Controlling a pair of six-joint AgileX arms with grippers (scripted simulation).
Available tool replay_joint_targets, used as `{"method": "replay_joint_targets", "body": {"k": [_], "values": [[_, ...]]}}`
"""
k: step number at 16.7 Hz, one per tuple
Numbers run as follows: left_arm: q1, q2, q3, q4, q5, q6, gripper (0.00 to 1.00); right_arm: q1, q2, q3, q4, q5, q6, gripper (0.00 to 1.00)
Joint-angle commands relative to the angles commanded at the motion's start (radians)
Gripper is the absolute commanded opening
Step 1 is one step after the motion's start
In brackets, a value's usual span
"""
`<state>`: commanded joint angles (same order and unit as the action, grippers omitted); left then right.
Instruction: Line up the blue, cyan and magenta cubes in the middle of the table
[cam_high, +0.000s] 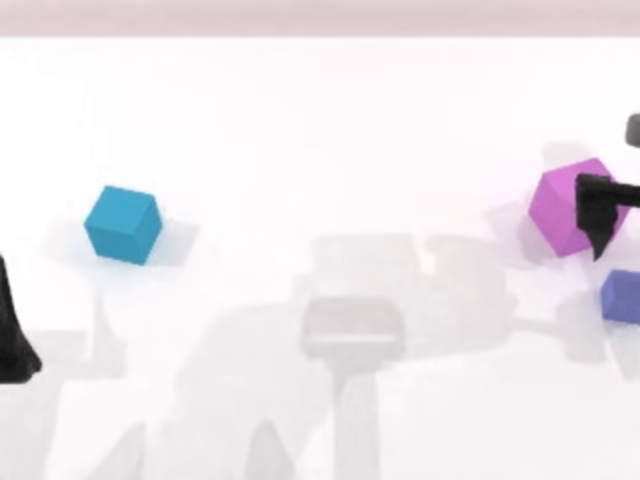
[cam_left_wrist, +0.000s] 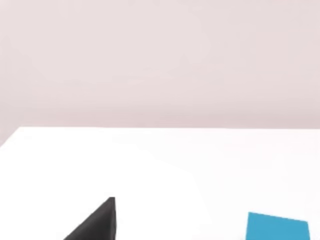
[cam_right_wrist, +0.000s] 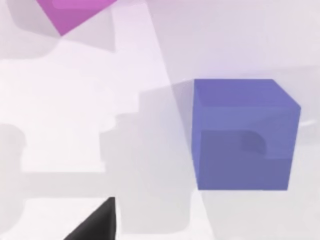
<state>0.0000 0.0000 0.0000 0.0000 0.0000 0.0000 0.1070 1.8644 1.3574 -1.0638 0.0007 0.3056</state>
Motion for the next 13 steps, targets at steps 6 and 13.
{"method": "replay_joint_targets", "body": {"k": [6, 13], "values": [[0.0, 0.0, 0.0, 0.0, 0.0, 0.0, 1.0, -0.001, 0.047, -0.071, 0.118, 0.0, -0.001, 1.0], [0.0, 0.0, 0.0, 0.0, 0.0, 0.0, 1.0, 0.002, 0.144, -0.19, 0.334, 0.001, 0.004, 1.0]]}}
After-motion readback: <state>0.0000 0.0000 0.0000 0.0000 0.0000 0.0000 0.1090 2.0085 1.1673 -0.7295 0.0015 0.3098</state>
